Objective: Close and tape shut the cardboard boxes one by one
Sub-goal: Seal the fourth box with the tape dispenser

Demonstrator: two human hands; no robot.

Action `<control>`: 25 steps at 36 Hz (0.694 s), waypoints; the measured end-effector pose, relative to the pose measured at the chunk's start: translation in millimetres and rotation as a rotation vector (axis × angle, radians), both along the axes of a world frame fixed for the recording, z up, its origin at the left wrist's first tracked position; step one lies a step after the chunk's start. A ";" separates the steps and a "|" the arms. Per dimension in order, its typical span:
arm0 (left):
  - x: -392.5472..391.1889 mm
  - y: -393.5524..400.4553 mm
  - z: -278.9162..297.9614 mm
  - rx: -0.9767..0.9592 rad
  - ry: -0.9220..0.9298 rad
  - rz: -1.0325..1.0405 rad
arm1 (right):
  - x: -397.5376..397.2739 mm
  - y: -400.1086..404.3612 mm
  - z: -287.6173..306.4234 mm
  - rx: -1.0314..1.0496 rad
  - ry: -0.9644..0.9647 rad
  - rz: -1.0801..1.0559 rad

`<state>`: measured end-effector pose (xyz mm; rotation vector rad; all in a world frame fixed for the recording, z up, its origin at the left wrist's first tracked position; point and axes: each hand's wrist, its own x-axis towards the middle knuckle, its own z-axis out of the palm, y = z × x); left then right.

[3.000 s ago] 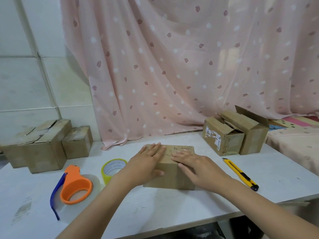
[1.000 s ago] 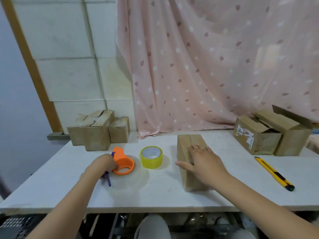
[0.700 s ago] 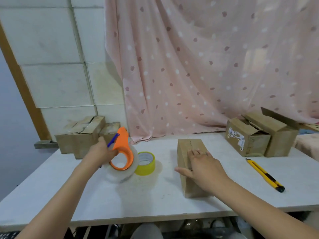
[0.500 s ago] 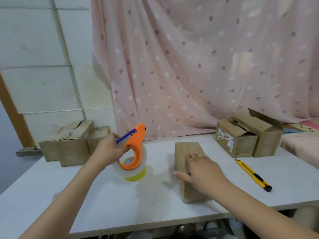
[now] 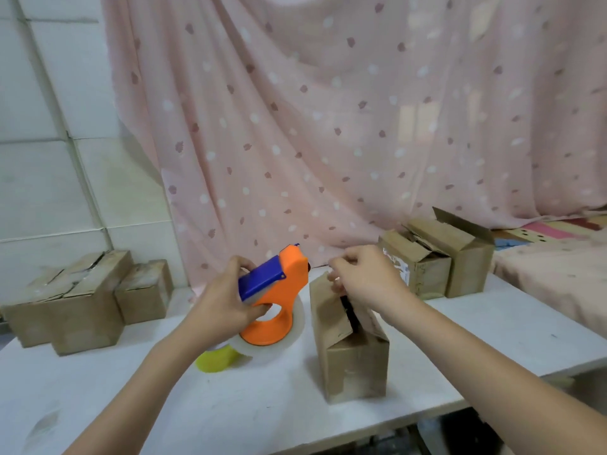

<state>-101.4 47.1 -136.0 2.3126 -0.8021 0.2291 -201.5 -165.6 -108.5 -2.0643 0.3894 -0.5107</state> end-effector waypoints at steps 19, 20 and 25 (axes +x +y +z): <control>10.2 -21.5 17.7 0.089 -0.073 -0.094 | 19.6 -10.3 17.4 0.645 0.144 0.110; 9.9 -22.3 19.8 0.103 -0.086 -0.087 | 19.2 -10.9 18.3 0.633 0.148 0.105; 11.3 -25.7 28.9 0.183 -0.136 -0.081 | 19.0 -15.2 20.7 0.613 0.150 0.089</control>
